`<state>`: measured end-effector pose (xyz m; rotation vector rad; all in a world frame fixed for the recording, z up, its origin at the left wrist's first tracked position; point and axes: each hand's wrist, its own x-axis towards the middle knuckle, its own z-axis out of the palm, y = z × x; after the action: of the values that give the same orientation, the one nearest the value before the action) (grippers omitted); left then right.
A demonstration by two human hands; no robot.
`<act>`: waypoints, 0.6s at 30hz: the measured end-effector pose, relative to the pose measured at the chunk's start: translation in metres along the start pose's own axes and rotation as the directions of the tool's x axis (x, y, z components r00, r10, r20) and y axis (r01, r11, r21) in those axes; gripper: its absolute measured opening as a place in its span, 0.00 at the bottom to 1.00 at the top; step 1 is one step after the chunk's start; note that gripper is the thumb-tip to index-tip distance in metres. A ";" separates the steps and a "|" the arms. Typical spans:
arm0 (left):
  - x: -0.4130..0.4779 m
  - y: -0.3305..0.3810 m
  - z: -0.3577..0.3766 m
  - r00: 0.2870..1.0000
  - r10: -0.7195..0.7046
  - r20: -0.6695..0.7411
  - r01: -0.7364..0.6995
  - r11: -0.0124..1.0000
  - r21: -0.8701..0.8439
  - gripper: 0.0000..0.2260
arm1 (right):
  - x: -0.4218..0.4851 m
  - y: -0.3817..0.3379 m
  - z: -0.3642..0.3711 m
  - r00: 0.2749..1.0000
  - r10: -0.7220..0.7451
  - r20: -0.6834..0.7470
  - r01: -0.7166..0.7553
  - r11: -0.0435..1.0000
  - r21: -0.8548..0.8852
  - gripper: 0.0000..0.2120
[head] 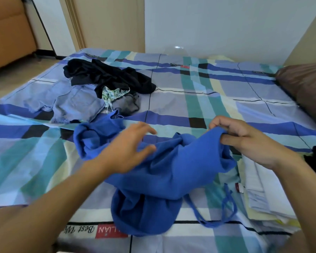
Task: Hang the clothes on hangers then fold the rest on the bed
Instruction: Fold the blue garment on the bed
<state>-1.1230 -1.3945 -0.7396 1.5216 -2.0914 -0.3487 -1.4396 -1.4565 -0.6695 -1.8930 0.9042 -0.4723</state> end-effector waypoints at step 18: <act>-0.014 0.031 0.001 0.962 0.237 0.136 -0.253 0.962 0.107 0.16 | 0.001 0.016 0.021 0.933 0.306 0.189 -0.221 0.902 -0.371 0.31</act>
<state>-1.1451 -1.3707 -0.7291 1.3144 -2.4065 -0.2282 -1.4316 -1.4492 -0.6937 -2.0412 1.1121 0.0943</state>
